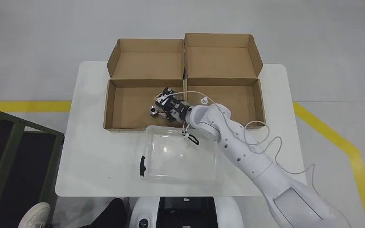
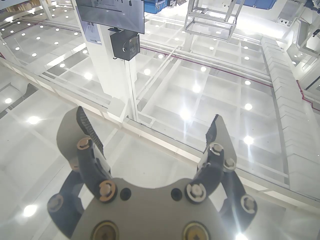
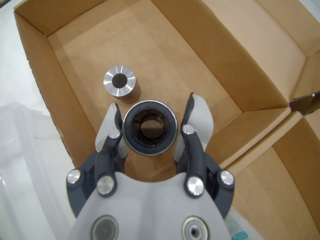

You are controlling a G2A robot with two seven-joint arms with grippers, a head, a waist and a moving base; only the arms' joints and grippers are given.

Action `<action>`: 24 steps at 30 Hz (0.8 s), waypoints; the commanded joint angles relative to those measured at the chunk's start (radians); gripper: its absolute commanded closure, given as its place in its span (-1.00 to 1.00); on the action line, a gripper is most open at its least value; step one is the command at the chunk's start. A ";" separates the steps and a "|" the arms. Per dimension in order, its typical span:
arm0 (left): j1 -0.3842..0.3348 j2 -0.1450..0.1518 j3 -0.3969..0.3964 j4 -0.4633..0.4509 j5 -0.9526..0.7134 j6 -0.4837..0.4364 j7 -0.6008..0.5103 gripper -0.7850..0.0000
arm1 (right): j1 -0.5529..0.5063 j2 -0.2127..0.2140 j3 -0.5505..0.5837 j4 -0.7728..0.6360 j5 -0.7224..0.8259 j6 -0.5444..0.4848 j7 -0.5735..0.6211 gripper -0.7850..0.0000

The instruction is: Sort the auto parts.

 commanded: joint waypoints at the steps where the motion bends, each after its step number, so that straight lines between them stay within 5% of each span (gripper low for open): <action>1: 0.000 0.000 0.000 0.000 0.000 0.000 0.000 -1.00 | -0.003 0.000 0.003 -0.008 -0.003 -0.003 0.000 -1.00; 24: 0.000 0.000 0.000 0.000 0.000 0.000 0.000 -1.00 | -0.250 0.083 0.245 -0.490 -0.033 -0.200 -0.066 -1.00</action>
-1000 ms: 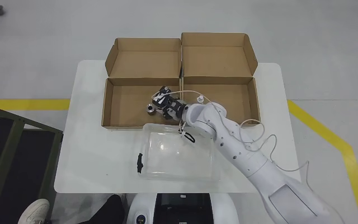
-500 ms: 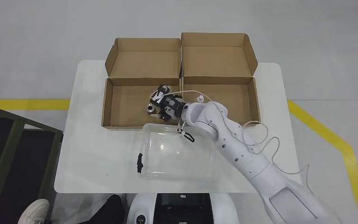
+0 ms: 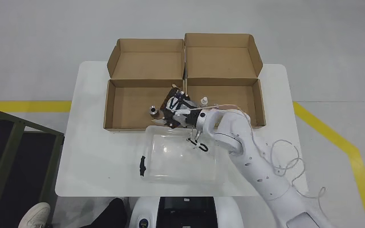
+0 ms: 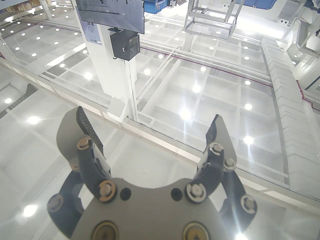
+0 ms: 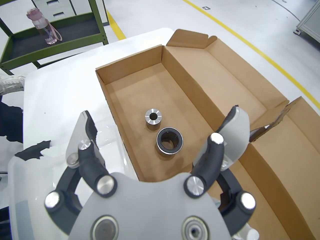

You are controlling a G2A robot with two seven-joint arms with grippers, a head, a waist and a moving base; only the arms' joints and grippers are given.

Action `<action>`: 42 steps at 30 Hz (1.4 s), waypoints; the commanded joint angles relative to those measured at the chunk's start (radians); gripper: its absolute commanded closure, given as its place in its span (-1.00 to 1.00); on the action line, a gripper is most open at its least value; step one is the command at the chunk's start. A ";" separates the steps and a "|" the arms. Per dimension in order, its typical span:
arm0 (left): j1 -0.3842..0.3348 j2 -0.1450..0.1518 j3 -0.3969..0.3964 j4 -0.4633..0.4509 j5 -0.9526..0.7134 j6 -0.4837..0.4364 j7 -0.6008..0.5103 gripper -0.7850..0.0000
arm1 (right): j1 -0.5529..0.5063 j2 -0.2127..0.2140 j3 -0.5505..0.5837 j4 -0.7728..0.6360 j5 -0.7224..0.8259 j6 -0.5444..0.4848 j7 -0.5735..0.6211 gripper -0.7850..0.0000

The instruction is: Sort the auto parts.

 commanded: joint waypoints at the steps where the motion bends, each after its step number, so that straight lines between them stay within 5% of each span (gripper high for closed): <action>1: 0.000 0.000 0.000 0.000 0.000 0.000 0.000 -1.00 | -0.029 0.009 0.029 -0.032 -0.015 -0.035 -0.035 -1.00; 14: 0.000 0.000 0.000 0.000 0.000 0.000 0.000 -1.00 | -0.257 0.073 0.254 -0.163 -0.123 -0.182 -0.261 -1.00; 42: 0.000 0.000 0.000 0.000 0.000 0.000 0.000 -1.00 | -0.679 0.148 0.692 -0.179 -0.209 -0.173 -0.633 -1.00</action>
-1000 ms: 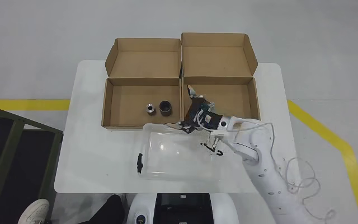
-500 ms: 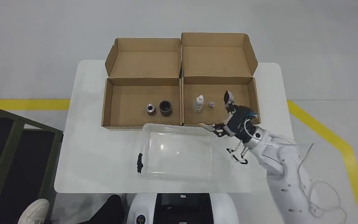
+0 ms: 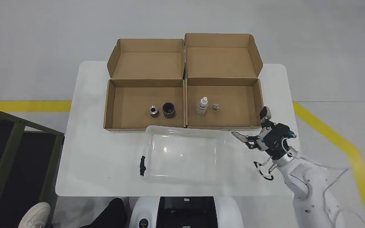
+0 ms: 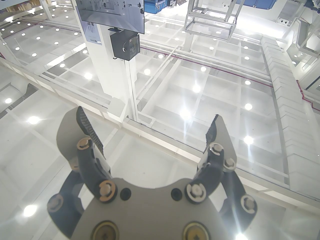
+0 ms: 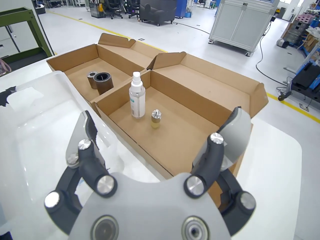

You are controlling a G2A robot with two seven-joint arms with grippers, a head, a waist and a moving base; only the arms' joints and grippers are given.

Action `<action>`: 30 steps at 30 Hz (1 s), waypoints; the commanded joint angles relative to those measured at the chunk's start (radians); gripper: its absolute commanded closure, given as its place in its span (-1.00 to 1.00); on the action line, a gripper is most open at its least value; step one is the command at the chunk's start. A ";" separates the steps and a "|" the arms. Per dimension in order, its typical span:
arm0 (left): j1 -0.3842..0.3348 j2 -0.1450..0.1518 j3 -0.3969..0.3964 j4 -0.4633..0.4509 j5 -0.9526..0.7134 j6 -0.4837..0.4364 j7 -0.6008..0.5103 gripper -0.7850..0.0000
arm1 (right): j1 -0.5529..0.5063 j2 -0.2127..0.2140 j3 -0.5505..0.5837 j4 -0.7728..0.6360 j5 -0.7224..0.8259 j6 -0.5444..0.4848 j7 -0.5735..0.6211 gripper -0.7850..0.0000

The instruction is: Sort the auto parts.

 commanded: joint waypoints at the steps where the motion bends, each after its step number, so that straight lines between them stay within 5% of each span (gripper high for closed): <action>1: 0.000 0.000 0.000 0.000 0.000 0.000 0.000 -1.00 | -0.018 0.003 0.014 0.012 -0.007 -0.001 -0.037 -1.00; 13: 0.000 0.000 0.000 0.000 0.000 0.000 0.000 -1.00 | -0.089 0.020 0.123 0.081 -0.047 0.030 -0.201 -1.00; 30: 0.000 0.000 0.000 0.000 0.000 0.000 0.000 -1.00 | -0.117 0.022 0.143 0.086 -0.020 0.070 -0.237 -1.00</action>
